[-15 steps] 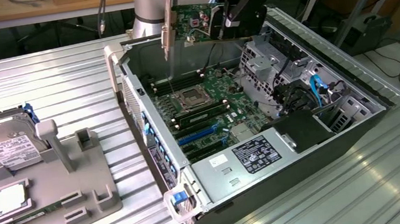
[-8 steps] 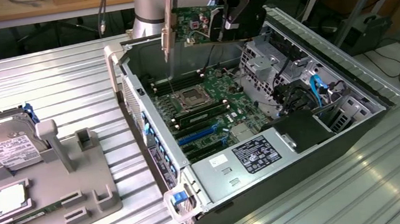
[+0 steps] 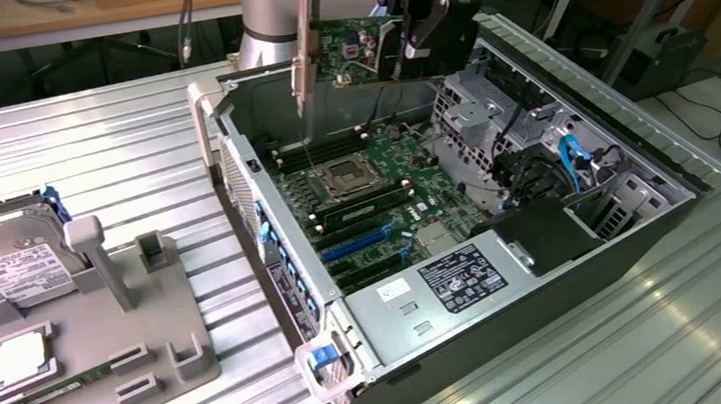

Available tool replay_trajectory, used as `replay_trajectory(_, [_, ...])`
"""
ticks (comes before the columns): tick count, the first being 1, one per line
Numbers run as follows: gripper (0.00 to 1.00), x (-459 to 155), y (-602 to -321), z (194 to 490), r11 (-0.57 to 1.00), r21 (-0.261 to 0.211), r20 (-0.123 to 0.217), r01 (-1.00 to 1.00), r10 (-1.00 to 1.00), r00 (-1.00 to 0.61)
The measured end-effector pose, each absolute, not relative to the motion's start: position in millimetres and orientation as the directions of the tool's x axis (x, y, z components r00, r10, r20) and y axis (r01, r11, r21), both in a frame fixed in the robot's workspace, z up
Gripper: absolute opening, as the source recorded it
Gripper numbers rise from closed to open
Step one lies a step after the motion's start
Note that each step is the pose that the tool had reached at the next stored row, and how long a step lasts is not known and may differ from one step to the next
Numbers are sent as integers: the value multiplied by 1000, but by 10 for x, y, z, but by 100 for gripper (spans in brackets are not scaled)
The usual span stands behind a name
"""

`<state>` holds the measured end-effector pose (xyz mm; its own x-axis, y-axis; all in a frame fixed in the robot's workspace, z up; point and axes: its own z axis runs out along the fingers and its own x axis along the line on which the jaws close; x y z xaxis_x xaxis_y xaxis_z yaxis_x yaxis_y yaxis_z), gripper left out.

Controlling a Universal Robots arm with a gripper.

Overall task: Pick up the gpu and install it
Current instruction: 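Insert the gpu into the slot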

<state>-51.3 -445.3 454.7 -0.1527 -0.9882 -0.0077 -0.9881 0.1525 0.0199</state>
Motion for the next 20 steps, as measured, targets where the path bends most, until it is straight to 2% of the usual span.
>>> replay_trajectory(11, [28,-512,-4453,4488,24,17,-7,-1000,-1000,-24])
replay_trajectory(20, [28,-513,-4453,4405,16,1,-7,-1000,-1000,-16])
